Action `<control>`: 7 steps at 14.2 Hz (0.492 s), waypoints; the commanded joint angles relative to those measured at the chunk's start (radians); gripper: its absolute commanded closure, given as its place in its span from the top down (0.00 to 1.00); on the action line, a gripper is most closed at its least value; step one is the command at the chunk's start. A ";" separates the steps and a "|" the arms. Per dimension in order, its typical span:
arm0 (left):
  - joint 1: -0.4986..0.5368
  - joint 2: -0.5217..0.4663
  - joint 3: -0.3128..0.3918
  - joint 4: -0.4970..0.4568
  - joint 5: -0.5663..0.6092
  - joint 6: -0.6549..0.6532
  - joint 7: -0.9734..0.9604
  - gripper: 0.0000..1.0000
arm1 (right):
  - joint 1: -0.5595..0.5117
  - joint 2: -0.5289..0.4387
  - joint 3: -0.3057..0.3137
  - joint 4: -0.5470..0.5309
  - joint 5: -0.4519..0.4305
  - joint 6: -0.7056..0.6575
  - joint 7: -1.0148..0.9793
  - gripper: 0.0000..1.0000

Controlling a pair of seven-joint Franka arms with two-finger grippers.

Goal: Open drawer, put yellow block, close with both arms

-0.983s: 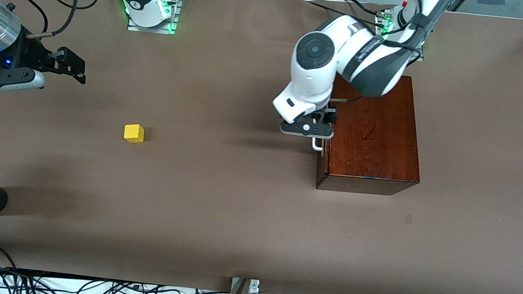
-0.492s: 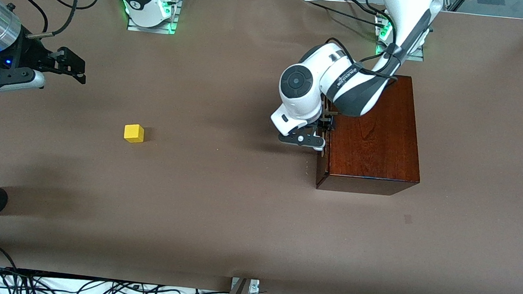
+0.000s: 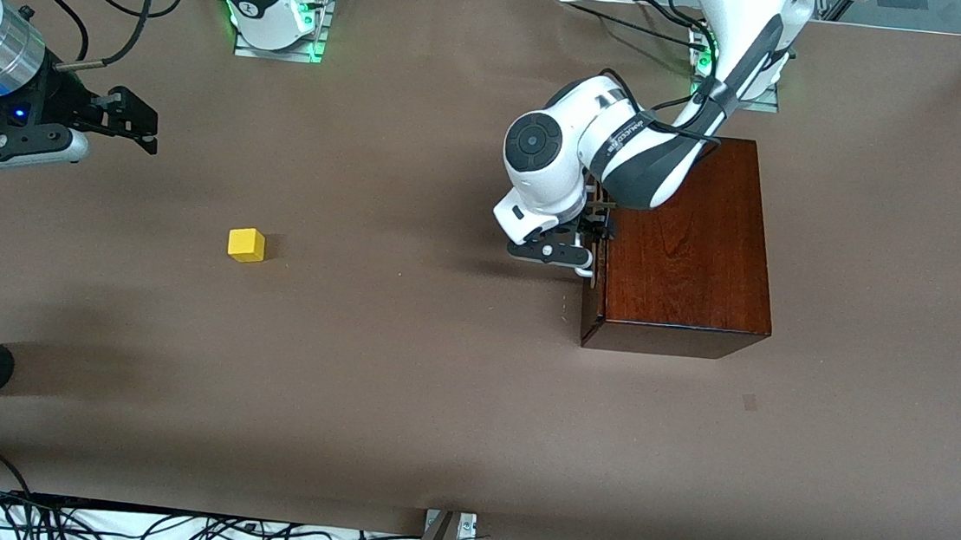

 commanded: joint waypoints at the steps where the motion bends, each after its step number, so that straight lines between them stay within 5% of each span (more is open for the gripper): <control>1: -0.008 0.002 0.009 -0.046 0.035 -0.002 -0.057 1.00 | 0.001 0.000 0.003 0.019 -0.016 -0.017 -0.003 1.00; 7: -0.030 0.026 0.009 -0.046 0.037 0.006 -0.109 1.00 | -0.001 0.000 0.000 0.019 -0.008 -0.017 0.002 1.00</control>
